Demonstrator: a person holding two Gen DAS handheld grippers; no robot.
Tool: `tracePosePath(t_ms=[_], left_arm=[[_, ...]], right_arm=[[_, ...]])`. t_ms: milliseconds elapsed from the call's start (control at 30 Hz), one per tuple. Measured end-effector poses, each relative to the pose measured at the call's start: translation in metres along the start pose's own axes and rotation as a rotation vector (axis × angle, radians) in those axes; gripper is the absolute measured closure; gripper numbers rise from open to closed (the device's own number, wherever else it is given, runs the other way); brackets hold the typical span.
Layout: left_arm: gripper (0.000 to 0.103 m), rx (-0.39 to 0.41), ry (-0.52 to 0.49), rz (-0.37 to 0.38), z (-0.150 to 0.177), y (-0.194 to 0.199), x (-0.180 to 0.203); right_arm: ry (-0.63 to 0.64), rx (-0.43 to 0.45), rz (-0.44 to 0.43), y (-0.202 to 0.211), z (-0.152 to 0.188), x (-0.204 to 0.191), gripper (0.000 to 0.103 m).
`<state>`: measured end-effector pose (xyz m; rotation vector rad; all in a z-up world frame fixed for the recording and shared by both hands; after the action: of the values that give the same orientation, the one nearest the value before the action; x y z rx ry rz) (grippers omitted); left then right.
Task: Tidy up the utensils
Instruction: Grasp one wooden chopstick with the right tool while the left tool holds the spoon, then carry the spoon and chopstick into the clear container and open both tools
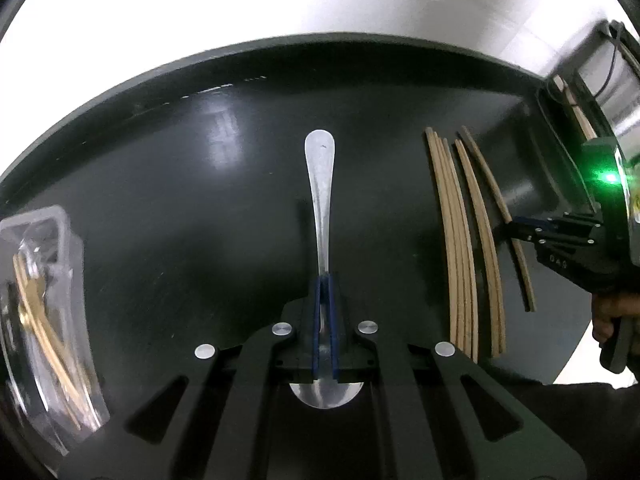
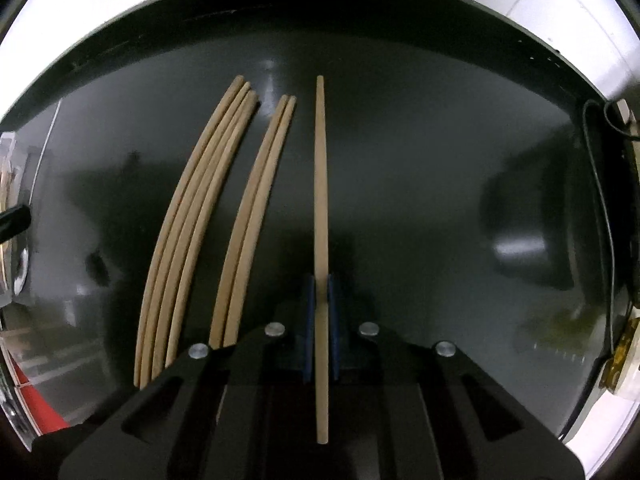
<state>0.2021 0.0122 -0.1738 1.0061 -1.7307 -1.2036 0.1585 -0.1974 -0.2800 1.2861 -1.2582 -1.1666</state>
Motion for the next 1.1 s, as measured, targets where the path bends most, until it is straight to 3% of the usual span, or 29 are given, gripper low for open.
tracePosePath(t_ms=[233,433,833,1100], left_arm=[[0.101,0.054,0.062,-0.047,0.018,0.035,0.007],[0.101,0.1,0.131,-0.054,0.046,0.066,0.009],[0.101,0.131,0.304,-0.105,0.12,0.112,-0.031],[0.101,0.158,0.414,-0.136,0.146,0.134,-0.095]], right_arm=[[0.068,0.091,-0.066,0.053,-0.005,-0.018,0.096],[0.186,0.142,-0.14,0.09,0.003,-0.06,0.096],[0.434,0.116,-0.319,0.136,0.048,-0.222,0.096],[0.523,0.091,-0.394,0.147,0.053,-0.315,0.096]])
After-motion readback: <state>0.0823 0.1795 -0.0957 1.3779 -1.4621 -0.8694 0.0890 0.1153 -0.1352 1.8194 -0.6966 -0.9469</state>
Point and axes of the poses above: each gripper's, at about its wrist camera, not at the fingertips, and y roughly against the way its jaws point, x to its right, z to its underside, the point moved 8 cm from there along -y, roughly the way its jaws point, and after that the axes turned 1 degree about -y, right-handed, at the moved point
